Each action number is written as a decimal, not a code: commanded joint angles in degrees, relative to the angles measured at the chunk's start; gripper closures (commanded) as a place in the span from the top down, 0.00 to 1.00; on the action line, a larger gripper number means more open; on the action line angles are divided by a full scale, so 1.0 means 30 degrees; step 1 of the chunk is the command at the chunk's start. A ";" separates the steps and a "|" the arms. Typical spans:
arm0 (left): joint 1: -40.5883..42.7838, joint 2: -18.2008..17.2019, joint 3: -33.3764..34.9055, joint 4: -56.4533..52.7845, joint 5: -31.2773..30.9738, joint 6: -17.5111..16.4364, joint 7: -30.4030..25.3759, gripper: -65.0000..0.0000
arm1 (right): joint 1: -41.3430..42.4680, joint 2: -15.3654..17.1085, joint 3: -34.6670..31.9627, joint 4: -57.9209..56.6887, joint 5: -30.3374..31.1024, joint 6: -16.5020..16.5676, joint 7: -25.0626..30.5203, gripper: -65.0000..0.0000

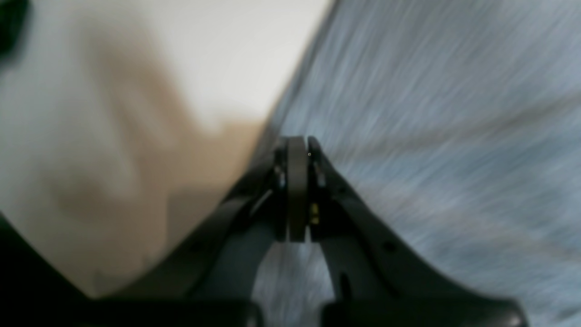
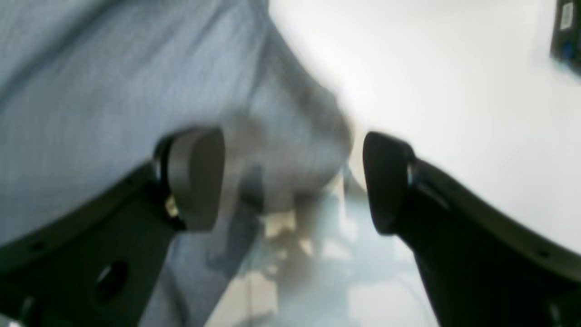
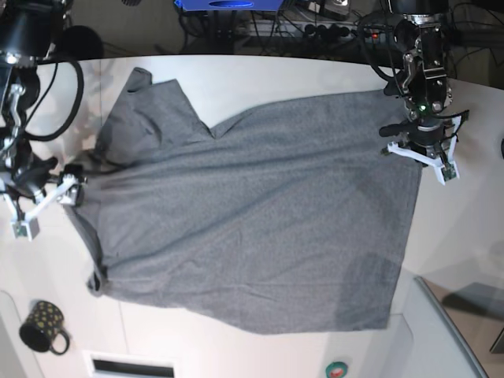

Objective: Layout the t-shirt on the table in an organized manner, then fold the t-shirt properly
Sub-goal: 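Grasp the shirt's collar-side corners with both grippers and pull taut, then lift the grey shirt by its corners with both grippers, then swing the held shirt up and lay it back across the table, then pull both grippers apart to stretch the shirt edge, then release, then regrasp the shirt edge with both grippers and pull it outward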

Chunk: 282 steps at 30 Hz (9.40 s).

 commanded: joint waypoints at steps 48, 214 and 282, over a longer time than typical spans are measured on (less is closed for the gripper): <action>0.4430 0.0082 -0.6832 0.3318 -0.5801 -0.4349 0.1376 0.63 | -0.1270 -0.2638 0.9741 -0.5472 0.3164 0.7975 0.1017 0.95; -0.4126 -0.3464 0.0142 0.8505 0.0705 -0.9624 1.0665 0.00 | -0.1387 0.0703 0.1858 0.1180 0.3369 0.6788 -0.1708 0.00; 0.0005 -0.0709 -0.8180 0.2703 0.0529 -0.9683 0.8907 0.41 | 0.3243 0.1348 0.0774 -0.3861 0.3340 0.6700 0.0754 0.67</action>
